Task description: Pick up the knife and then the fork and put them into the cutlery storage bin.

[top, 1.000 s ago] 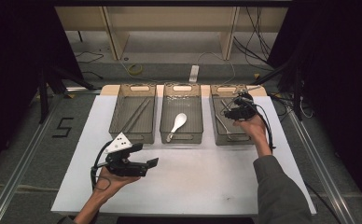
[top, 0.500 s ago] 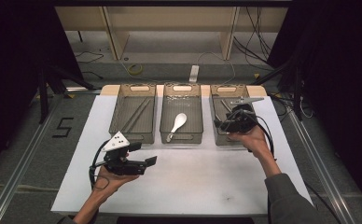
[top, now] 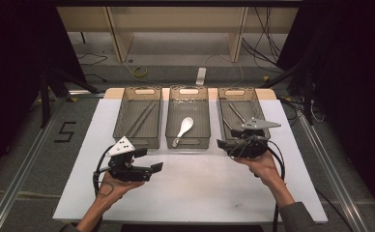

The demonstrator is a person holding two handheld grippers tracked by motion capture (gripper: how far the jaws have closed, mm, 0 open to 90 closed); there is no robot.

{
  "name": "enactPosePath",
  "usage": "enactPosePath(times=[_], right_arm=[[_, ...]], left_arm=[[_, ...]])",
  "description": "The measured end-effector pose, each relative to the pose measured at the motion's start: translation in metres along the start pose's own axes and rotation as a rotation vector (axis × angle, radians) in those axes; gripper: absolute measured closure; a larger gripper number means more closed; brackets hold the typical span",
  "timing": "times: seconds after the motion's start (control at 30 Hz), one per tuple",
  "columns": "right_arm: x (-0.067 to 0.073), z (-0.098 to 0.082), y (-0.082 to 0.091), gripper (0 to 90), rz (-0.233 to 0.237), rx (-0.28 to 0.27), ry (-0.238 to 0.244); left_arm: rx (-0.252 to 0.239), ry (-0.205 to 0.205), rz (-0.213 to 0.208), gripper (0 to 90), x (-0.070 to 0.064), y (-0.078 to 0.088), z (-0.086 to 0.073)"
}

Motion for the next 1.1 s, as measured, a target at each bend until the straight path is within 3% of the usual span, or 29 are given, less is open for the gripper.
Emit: enactPosePath(times=[0.47, 0.7, 0.8, 1.1], right_arm=[[0.009, -0.024, 0.017, 26.3, 0.049, -0.045, -0.013], [0.011, -0.032, 0.028, 24.3, 0.058, -0.079, -0.020], [0.011, -0.036, 0.032, 24.2, 0.056, -0.092, -0.017], [0.016, -0.051, 0.035, 21.6, 0.049, -0.082, -0.021]], left_arm=[[-0.003, 0.020, -0.017, 15.7, 0.000, -0.004, 0.001], [-0.008, -0.001, -0.025, 15.6, -0.003, -0.002, 0.001], [-0.018, 0.008, -0.028, 15.6, -0.002, 0.000, 0.001], [-0.020, 0.004, -0.045, 15.6, -0.003, 0.001, 0.001]])
Point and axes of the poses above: each handheld gripper's, and its own axes: y roughly backward along the jaws, z roughly out of its top, x roughly to its left, the point moved 9 cm from there along -y, roughly forward along the jaws, and after that the axes turned 12 degrees about -y, right-handed, at the moved point
